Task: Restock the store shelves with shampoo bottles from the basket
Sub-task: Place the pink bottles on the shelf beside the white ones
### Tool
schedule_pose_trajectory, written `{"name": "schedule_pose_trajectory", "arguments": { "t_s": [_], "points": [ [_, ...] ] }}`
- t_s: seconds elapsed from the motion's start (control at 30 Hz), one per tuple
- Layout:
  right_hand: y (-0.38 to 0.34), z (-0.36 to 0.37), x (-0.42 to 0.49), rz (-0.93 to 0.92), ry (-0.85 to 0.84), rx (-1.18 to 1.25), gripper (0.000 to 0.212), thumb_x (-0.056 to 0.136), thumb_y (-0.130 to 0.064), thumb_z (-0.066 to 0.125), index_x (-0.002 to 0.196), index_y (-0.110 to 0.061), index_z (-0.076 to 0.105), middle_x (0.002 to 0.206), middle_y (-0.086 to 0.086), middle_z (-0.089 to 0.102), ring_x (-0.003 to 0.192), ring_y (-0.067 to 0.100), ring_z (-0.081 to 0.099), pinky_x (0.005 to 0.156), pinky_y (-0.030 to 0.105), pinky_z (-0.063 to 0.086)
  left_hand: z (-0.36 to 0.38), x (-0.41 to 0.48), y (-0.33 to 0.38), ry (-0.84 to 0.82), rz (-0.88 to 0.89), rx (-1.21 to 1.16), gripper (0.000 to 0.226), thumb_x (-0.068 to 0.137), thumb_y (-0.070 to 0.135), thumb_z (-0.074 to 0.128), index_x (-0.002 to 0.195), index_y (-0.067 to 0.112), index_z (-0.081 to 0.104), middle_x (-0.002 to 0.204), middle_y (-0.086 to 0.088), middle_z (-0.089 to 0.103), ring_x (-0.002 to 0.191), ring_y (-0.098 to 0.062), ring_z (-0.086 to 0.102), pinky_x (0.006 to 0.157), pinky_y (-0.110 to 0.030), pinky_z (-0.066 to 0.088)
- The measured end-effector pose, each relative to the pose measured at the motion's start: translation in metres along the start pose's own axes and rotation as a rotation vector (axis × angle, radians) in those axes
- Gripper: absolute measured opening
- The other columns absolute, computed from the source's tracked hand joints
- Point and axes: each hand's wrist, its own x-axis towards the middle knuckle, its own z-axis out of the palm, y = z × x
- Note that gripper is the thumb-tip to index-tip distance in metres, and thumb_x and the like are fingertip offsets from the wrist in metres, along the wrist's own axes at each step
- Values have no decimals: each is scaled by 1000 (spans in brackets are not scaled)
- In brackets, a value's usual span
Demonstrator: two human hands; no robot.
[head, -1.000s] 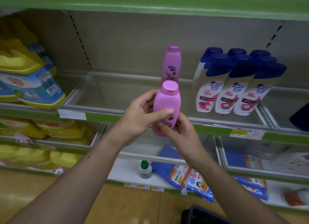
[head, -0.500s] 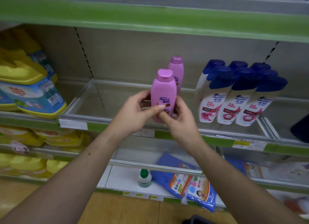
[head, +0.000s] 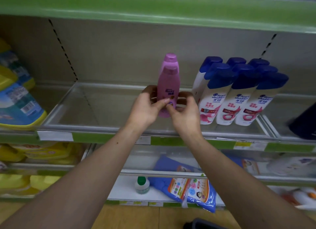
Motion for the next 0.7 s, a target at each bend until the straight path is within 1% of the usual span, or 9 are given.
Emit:
{"name": "schedule_pose_trajectory", "arguments": {
  "t_s": [0.03,0.1,0.2,0.37,0.47,0.53,0.6,0.67,0.7],
  "points": [
    [0,1,2,5,3,-5,29,88,-22,75,107,-26,53,88,-22,58,78,-11,56,63,2,42,1,0,1,24,17,63,32,85,9,75,113,15,61,104,-2,73,97,-16,71,87,-33,57],
    [1,3,5,13,11,-19,30,88,-23,76,107,-25,52,88,-21,58,77,-10,56,63,3,41,3,-1,2,59,34,142,33,85,9,75,115,13,63,103,1,73,97,-14,69,86,-27,54],
    [0,5,9,24,19,-54,31,87,-22,76,109,-21,54,86,-17,59,74,-9,55,62,5,42,5,0,1,98,-20,108,32,84,8,76,113,13,65,105,-1,73,100,-15,69,92,-30,54],
    [-4,3,10,72,-3,-73,34,86,-23,77,111,-17,55,92,-11,61,81,-2,57,66,8,40,8,2,-4,113,-84,98,32,85,7,75,115,10,64,111,-3,73,105,-16,68,99,-35,52],
    [-8,-2,2,110,-39,-99,40,88,-24,76,118,-17,51,103,-7,60,96,11,60,78,20,47,10,-3,-4,130,-112,130,44,86,12,76,126,8,59,124,-6,68,118,-18,63,105,-31,46],
    [-8,-8,-9,46,-39,-123,41,89,-21,73,122,-18,49,108,-9,58,105,13,60,90,29,50,11,-12,-2,216,-126,139,55,87,17,76,136,8,52,135,-9,60,126,-19,56,108,-30,42],
    [-8,-17,-25,-39,-52,-96,28,92,-20,68,114,-22,51,102,-15,58,100,8,61,91,29,52,16,-34,6,345,-60,112,46,91,22,71,132,12,53,129,-7,61,118,-14,58,104,-29,47],
    [-3,-28,-41,-93,-86,-27,7,97,-21,62,101,-19,56,90,-12,63,83,4,62,79,30,56,28,-63,15,405,38,65,19,96,24,63,114,17,59,103,0,66,93,-5,63,85,-22,52],
    [3,-34,-49,-103,-93,18,8,99,-23,59,94,-16,59,82,-7,64,75,6,62,72,33,56,37,-78,18,376,70,20,7,98,23,60,103,18,61,91,1,67,82,-5,63,76,-19,52]
  ]
}}
